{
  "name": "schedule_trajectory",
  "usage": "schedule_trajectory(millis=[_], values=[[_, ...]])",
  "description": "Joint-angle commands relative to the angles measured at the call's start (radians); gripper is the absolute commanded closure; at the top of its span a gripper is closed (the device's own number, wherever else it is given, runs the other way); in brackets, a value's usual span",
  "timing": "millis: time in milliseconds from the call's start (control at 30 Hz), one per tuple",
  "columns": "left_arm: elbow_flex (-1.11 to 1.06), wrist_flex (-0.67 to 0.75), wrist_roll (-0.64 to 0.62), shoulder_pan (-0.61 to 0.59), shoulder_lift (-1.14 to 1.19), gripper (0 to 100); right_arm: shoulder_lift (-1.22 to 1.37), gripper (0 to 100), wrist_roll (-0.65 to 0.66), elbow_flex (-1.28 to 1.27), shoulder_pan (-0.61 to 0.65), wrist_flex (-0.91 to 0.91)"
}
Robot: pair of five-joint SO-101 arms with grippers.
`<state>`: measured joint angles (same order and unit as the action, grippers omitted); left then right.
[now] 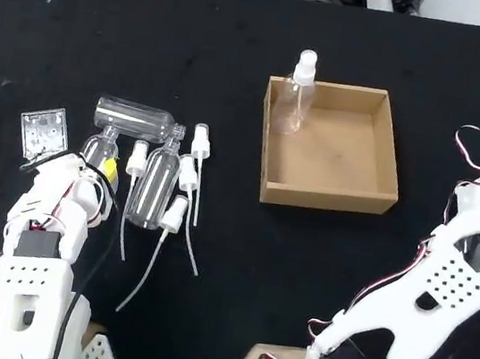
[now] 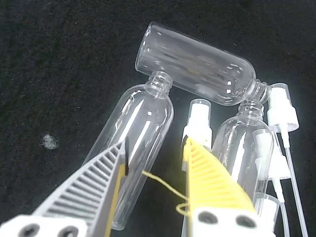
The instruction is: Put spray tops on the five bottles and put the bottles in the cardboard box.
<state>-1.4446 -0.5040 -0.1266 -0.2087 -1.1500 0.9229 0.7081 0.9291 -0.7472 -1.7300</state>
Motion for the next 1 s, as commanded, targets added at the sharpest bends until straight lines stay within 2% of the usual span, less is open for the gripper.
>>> schedule_trajectory(millis=[0,233,433,600,700,833,967], values=[[0.01,0.012,-0.002,-0.013,-0.018,81,-0.013,76.2,0.048,0.03,-0.005,-0.029],[0.008,0.011,-0.002,-0.013,-0.018,81,-0.012,76.2,0.133,-0.047,-0.021,-0.029],[0.007,0.011,-0.002,-0.013,-0.018,81,-0.012,76.2,0.143,-0.059,-0.044,-0.029],[0.005,0.011,-0.002,-0.013,-0.018,81,0.008,76.3,0.233,-0.059,-0.08,-0.029],[0.005,0.011,-0.002,-0.013,-0.018,81,0.025,84.2,0.258,-0.051,-0.094,-0.029],[0.005,0.011,-0.002,-0.013,-0.018,81,0.022,97.7,0.247,-0.035,-0.089,-0.031],[0.005,0.011,-0.002,-0.013,-0.018,81,-0.031,98.5,0.083,0.047,-0.078,-0.034]])
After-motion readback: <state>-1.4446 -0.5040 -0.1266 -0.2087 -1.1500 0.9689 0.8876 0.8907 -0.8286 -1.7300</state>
